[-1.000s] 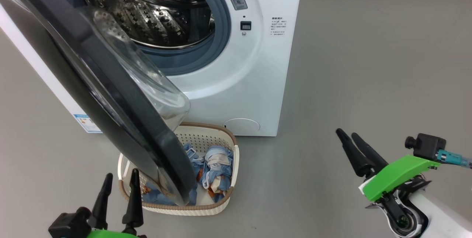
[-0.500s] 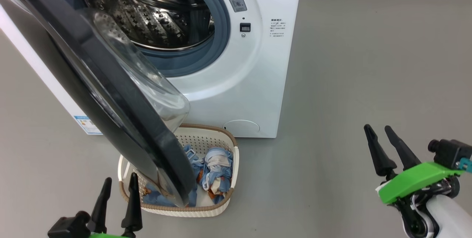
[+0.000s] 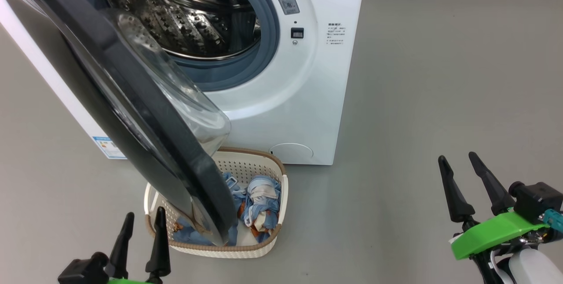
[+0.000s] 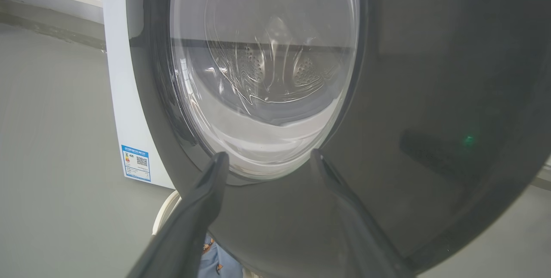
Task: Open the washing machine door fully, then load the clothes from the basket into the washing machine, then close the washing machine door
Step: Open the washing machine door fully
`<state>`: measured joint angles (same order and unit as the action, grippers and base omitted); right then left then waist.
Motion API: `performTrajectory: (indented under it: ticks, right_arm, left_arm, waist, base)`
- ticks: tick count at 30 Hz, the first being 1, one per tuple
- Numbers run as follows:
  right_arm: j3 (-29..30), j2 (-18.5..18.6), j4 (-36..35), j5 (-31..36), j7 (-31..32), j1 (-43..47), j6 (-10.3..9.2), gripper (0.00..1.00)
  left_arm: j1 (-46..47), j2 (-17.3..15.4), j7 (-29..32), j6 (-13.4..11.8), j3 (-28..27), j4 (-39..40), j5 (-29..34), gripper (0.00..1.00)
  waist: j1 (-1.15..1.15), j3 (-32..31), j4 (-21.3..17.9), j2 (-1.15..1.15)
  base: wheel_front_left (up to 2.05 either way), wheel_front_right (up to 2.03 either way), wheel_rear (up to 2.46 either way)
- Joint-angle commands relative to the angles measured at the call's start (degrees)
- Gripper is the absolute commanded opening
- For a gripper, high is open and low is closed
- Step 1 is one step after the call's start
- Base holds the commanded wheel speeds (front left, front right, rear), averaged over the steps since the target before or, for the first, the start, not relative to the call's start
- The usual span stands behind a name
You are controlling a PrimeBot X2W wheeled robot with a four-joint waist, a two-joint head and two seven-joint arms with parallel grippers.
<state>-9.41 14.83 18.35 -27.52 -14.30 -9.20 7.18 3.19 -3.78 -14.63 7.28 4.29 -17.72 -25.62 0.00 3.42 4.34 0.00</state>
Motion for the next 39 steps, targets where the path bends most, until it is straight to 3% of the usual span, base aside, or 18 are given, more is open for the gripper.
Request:
performTrajectory:
  ticks: [1,8,21,22,23,32,39]
  right_arm:
    - [-0.4,0.5,-1.7,1.0,-0.7,0.5,0.31,1.0]
    - [2.2,-1.1,-2.8,6.1,-0.7,2.5,0.31,1.0]
    - [4.1,-2.0,-3.4,8.2,-0.7,3.6,0.31,1.0]
    - [4.1,-2.1,-3.5,8.3,-0.7,3.7,0.31,1.0]
    - [4.2,-2.1,-3.5,8.5,-0.7,3.9,0.31,1.0]
    - [5.0,-2.7,-4.1,8.8,-0.7,4.8,0.31,1.0]
    - [5.1,-2.7,-4.5,9.0,-0.7,4.8,0.31,1.0]
  left_arm:
    - [0.6,-0.6,-0.4,0.2,-1.7,0.8,0.4,1.0]
    - [0.8,-0.4,-0.4,0.2,-1.9,0.8,0.4,1.0]
    - [1.4,-0.2,-0.4,0.2,-2.7,1.5,0.3,1.0]
    - [1.5,-0.2,-0.4,0.2,-2.7,1.7,0.1,0.32]
    - [1.5,-0.2,-0.4,0.2,-2.9,2.1,0.0,0.0]
    - [2.1,-0.2,-0.4,0.2,-5.7,8.6,0.1,0.0]
    - [3.1,0.6,-0.4,0.2,-8.2,21.6,3.4,0.0]
  waist:
    - [0.0,0.1,0.0,0.0]
    - [0.0,0.5,0.3,0.0]
    - [0.0,0.7,0.4,0.0]
    - [0.0,0.6,0.5,0.0]
    - [0.0,0.5,0.5,0.0]
    - [0.0,0.0,1.3,0.0]
    - [0.0,-0.1,1.7,0.0]
  base:
    - [0.0,0.0,0.0]
    - [0.0,0.0,0.0]
    - [0.0,0.0,0.0]
    - [0.0,0.0,0.0]
    - [0.0,0.0,0.0]
    - [0.0,0.0,0.0]
    - [0.0,0.0,0.0]
